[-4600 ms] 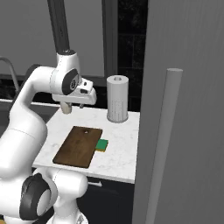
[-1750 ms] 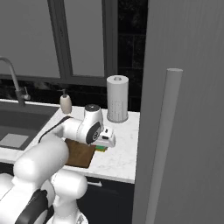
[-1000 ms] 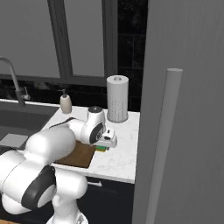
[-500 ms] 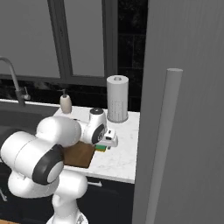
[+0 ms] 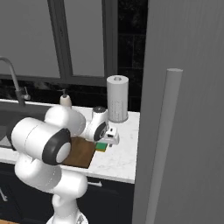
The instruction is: Pick up the sponge from the counter and clean the cutting board by briefly scrubbing or pressing down on the cutting board. Once finished, release the sponge.
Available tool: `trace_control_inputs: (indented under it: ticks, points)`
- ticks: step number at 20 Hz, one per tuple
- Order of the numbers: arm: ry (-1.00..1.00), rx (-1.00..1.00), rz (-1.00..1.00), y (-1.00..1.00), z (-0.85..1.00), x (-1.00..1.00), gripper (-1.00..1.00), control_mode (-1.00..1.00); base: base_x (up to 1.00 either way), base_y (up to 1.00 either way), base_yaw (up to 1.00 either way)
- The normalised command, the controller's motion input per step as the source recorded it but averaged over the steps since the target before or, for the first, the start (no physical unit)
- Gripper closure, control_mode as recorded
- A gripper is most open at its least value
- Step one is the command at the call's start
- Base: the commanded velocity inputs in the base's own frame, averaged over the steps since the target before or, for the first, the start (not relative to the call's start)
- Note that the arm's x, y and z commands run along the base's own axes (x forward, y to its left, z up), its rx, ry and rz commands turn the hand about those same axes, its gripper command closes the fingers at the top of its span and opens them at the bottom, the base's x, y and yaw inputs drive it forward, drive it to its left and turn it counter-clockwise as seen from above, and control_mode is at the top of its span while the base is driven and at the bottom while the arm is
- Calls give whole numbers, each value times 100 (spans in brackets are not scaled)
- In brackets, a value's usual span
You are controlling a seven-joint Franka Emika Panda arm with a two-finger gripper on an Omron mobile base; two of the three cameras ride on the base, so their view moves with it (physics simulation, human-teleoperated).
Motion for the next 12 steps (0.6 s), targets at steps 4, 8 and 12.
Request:
trace_control_inputs:
  ticks: [4,8,12]
  points:
    - [0,0,0,0,-21,21,-100,-100,0,0,0]
    - [0,0,0,-1,-26,3,-100,-100,0,0,0]
    - [0,0,0,0,-28,0,-100,-100,0,0,0]
